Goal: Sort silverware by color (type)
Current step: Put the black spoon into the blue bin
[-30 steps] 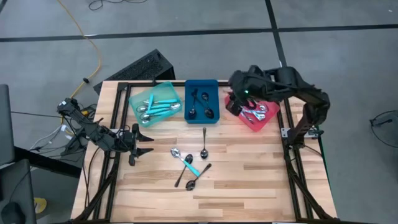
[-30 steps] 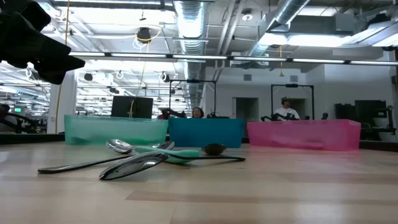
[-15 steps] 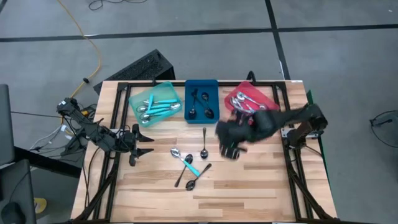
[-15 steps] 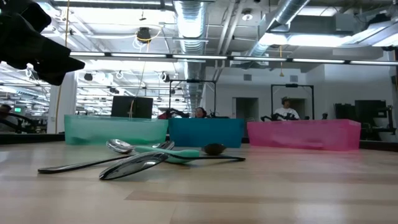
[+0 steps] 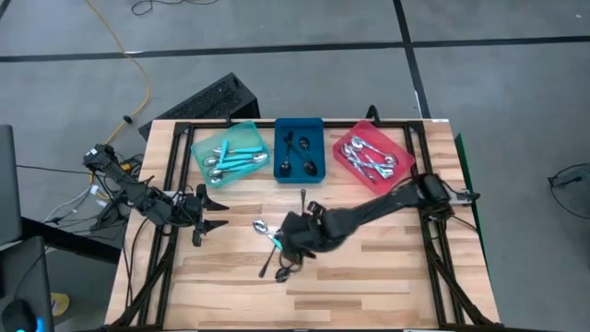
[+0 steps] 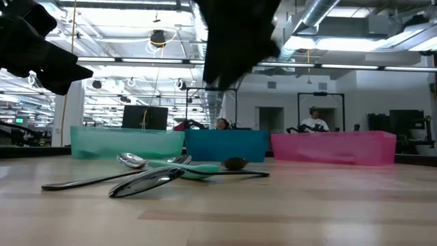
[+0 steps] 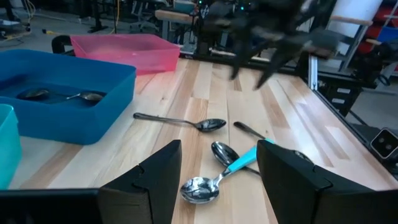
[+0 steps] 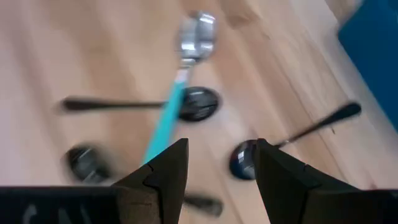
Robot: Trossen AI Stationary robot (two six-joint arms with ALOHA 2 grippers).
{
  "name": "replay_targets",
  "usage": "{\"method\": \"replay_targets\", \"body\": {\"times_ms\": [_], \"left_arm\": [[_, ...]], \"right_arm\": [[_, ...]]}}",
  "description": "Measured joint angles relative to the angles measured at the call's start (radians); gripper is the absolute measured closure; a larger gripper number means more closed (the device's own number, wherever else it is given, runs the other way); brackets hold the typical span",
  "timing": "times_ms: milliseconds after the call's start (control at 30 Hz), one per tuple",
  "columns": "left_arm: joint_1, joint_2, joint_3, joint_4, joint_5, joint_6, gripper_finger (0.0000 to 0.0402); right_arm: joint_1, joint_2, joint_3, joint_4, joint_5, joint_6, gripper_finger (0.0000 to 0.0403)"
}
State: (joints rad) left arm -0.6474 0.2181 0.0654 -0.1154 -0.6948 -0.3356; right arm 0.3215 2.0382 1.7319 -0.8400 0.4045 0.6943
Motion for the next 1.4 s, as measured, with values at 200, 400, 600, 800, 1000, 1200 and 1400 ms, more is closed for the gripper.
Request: {"method": "replay_targets", "body": {"times_ms": [200, 400, 600, 800, 1000, 1200, 1400], "left_arm": [[0.0, 0.007, 0.0, 0.0, 0.001, -0.009, 0.0207], [0.0, 0.009, 0.0, 0.0, 0.002, -0.009, 0.0207], [0.0, 0.011, 0.0, 0.0, 0.002, -0.009, 0.0207], [0.0, 0.011, 0.0, 0.0, 0.001, -0.001, 0.0207], [0.0, 0.011, 0.0, 0.0, 0.0, 0.001, 0.0207], [0.0, 0.011, 0.0, 0.0, 0.0, -0.002, 0.0207], [0.0, 0.011, 0.0, 0.0, 0.0, 0.002, 0.0207]], "right_arm": [[-0.098, 0.099, 0.0, -0.031, -0.124, 0.129, 0.0203], [-0.15, 0.129, 0.004, -0.061, -0.139, 0.152, 0.0205], [-0.159, 0.133, 0.002, -0.153, -0.136, 0.148, 0.0217], [-0.158, 0.124, 0.001, -0.193, -0.125, 0.194, 0.0226], [-0.173, 0.125, 0.0, -0.143, -0.115, 0.204, 0.0228], [-0.202, 0.125, -0.052, -0.036, -0.115, 0.226, 0.0228], [-0.211, 0.126, -0.124, -0.02, -0.13, 0.293, 0.0228]]}}
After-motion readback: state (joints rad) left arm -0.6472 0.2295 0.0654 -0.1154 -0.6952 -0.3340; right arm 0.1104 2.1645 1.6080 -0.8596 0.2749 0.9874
